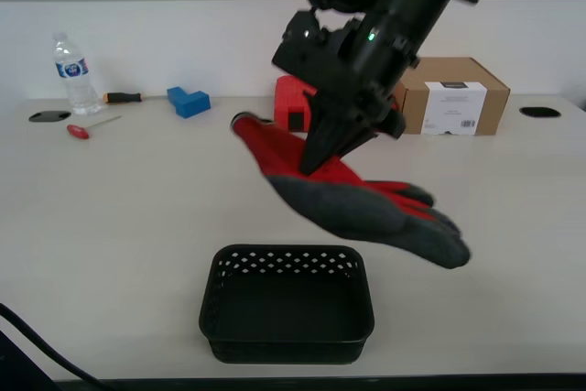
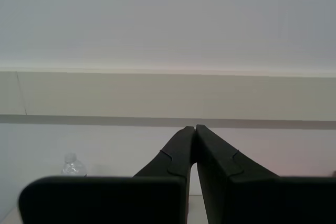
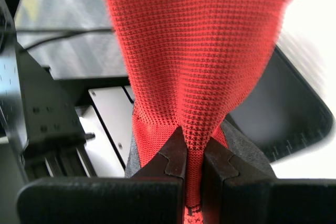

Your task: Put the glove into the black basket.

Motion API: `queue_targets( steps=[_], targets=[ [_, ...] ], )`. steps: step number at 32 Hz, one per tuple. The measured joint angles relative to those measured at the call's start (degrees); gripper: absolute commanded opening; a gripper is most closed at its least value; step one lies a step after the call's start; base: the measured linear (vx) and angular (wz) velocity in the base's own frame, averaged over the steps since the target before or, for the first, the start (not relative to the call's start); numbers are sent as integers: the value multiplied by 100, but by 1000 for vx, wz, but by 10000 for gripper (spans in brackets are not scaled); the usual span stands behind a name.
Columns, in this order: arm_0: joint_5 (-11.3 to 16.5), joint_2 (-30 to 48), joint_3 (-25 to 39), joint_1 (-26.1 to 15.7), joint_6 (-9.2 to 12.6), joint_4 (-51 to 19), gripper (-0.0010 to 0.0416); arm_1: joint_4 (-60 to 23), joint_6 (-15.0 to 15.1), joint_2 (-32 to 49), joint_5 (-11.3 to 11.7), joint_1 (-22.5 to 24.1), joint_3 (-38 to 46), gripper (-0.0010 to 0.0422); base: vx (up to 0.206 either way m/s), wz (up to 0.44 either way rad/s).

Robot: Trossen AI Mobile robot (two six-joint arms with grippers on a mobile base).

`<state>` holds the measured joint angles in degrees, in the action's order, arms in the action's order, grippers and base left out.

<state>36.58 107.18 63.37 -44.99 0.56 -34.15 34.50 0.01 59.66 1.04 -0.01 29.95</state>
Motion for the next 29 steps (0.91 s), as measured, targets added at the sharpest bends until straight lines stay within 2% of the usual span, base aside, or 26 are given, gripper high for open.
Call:
queue_targets(
  steps=[1, 2, 3, 5, 6, 7, 9, 10, 11, 12, 13, 16, 19, 25, 28, 29],
  targets=[
    [-9, 127, -20, -2, -2, 24, -1, 4, 0, 0, -2, 0, 0, 0, 0, 0],
    [238, 592, 229, -13, -9, -153, -1, -9, 2, 2, -7, 2, 0, 0, 0, 0],
    [282, 828, 299, -20, -26, 37, -1, 7, 0, 0, -7, 2, 2, 0, 0, 0],
    [328, 1143, 522, -22, -72, -247, -1, -7, 2, 2, -7, 2, 4, 0, 0, 0],
    [420, 1561, 844, -20, -144, -114, -1, 9, 2, 0, 0, 2, 9, 0, 0, 0],
    [393, 1880, 1191, -24, -240, -457, -1, -7, 2, 2, 0, 2, 2, 0, 0, 0],
    [407, 2332, 1624, -24, -417, -616, -1, -2, 2, 2, -2, 2, 2, 0, 0, 0],
    [433, 2715, 1939, -22, -575, -706, -1, 4, 2, 2, -39, 2, 9, 0, 0, 0],
    [428, 2949, 2177, -50, -713, -1139, -1, 0, 2, 2, -42, 4, 9, 0, 0, 0],
    [439, 3029, 2269, -76, -754, -1139, -1, 0, 0, 2, -17, 2, 7, 0, 0, 0],
    [479, 3263, 2540, -116, -927, -1386, -1, 4, 2, 0, 0, 2, 4, 0, 0, 0],
    [345, 3421, 2632, -188, -981, -1425, -1, 2, 2, 0, -11, 2, 2, 0, 0, 0],
    [232, 3405, 2610, -203, -1193, -1425, 0, 0, 2, 0, -11, 2, 2, 0, 0, 0],
    [219, 3407, 2562, -223, -1259, -1432, 5, 0, 2, 0, -11, 2, 2, 0, 0, 0],
    [258, 3401, 2538, -223, -1292, -1421, 52, 0, 2, 0, -11, 2, 2, 0, 0, 0],
    [398, 3401, 2538, -216, -1296, -1416, 85, 0, 2, 0, -11, 2, 2, 0, 0, 0]
  ],
)
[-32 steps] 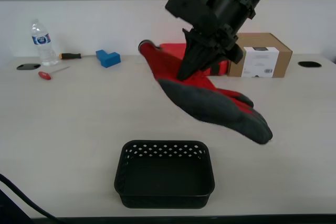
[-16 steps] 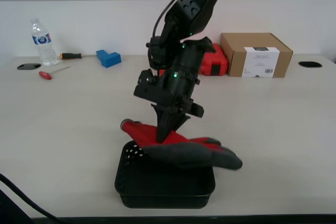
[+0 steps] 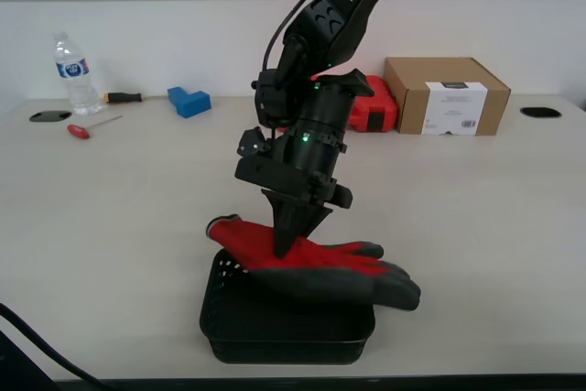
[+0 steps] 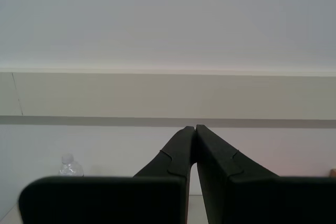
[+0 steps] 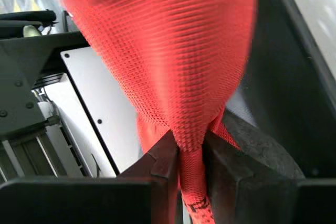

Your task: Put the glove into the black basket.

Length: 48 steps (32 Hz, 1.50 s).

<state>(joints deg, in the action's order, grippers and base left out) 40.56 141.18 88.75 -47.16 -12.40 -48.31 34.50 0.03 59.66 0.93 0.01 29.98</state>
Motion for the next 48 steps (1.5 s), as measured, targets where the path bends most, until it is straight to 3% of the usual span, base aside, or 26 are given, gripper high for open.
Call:
queue_targets(
  steps=[1, 5, 11, 15, 18, 20, 22, 23, 24, 30, 32, 36, 38, 40, 43, 48],
  targets=[
    [39, 0, 0, 0, 13, 11, 115, -2, 0, 0, 0, 0, 0, 0, 0, 0],
    [7, 0, 0, -13, 55, 9, 163, -2, 0, 0, 0, 0, 0, 0, 0, 0],
    [-9, -109, 20, 142, 44, 380, 165, 0, 0, 0, 0, 0, 0, 0, 0, 0],
    [-111, -566, 13, 461, 79, 1126, 165, -2, 0, 0, 0, 0, 0, 0, 0, 0],
    [-597, -1121, 24, 761, 87, 1322, 160, 7, 0, 0, -9, 0, 0, 0, 0, 0],
    [-1191, -1799, -15, 1043, 90, 1292, 147, -20, -2, 0, -7, 0, 4, 0, 0, 0],
    [-1432, -2271, -2, 1325, 83, 1515, 142, -15, -2, 0, 15, 0, 2, 0, 0, 0],
    [-1412, -2538, -17, 1451, 85, 1261, 141, -72, 0, 0, -11, 4, -2, 0, 0, 0],
    [-1526, -2653, 31, 1541, 83, 1567, 142, -63, -2, 0, 7, 0, 7, 0, 0, 0],
    [-1558, -3058, 28, 1930, 85, 1469, 142, -188, 0, 0, 0, 0, 13, 0, 0, 0],
    [-1561, -3161, 4, 2275, 101, 1537, 142, -249, 0, -2, -7, 0, 13, 0, 0, 0],
    [-1578, -3401, 0, 2885, 343, 1845, 142, -251, 0, -2, -11, 0, 4, 0, 0, 0],
    [-1856, -3595, -11, 3051, 343, 2363, 142, -256, 0, -2, -13, 2, 4, 0, 0, 0],
    [-2516, -3814, 11, 3222, 341, 2765, 142, -264, 0, -2, 2, 0, 4, 0, 0, 0],
    [-2677, -3838, 2, 3294, 343, 3058, 142, -264, 0, -2, -15, 2, 4, 0, 0, 0],
    [-2699, -3877, 4, 3353, 398, 3368, 143, -264, 0, -2, -9, 0, 2, 0, 0, 0]
  ],
)
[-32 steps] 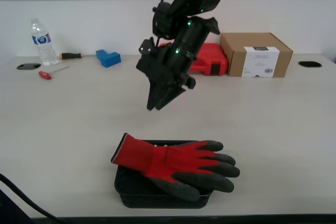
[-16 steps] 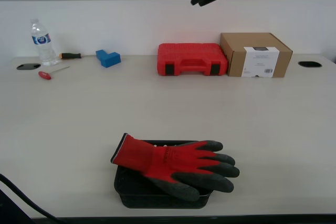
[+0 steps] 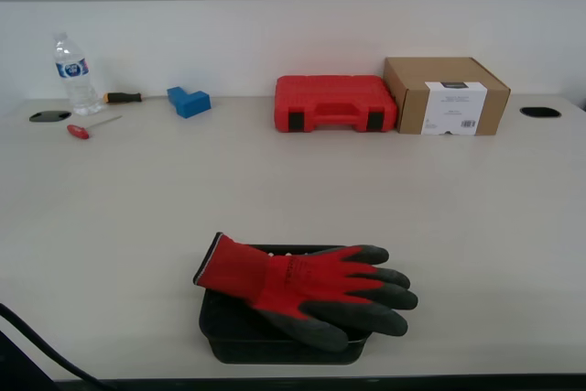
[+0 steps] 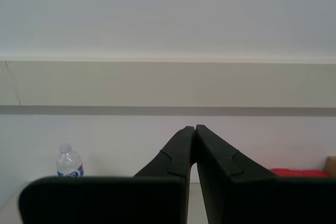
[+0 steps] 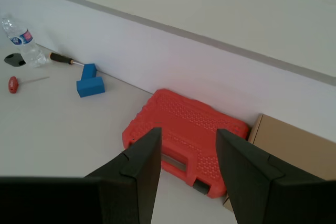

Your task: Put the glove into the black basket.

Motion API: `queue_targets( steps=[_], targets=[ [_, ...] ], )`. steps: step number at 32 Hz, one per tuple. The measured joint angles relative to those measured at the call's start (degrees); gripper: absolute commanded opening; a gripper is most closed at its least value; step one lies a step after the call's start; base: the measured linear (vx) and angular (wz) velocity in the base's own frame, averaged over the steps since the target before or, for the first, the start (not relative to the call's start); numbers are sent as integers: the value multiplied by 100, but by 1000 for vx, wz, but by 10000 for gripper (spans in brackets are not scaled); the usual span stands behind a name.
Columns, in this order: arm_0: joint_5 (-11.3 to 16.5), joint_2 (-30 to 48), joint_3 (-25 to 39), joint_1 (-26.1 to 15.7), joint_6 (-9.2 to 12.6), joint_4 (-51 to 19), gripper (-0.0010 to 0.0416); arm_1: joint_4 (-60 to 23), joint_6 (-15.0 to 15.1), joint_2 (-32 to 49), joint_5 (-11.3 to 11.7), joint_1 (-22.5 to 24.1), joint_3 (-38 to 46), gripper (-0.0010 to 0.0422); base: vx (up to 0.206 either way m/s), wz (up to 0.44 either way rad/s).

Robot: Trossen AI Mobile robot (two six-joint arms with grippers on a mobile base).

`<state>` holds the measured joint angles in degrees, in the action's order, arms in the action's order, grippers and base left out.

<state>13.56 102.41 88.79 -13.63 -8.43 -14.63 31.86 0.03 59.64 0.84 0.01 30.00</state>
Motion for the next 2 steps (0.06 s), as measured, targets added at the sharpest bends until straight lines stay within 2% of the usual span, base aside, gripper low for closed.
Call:
queue_targets(
  steps=[2],
  targets=[
    [0, 0, 0, -2, 0, -13, 142, 0, 0, 0, 0, 0, 0, 0, 0, 0]
  ],
)
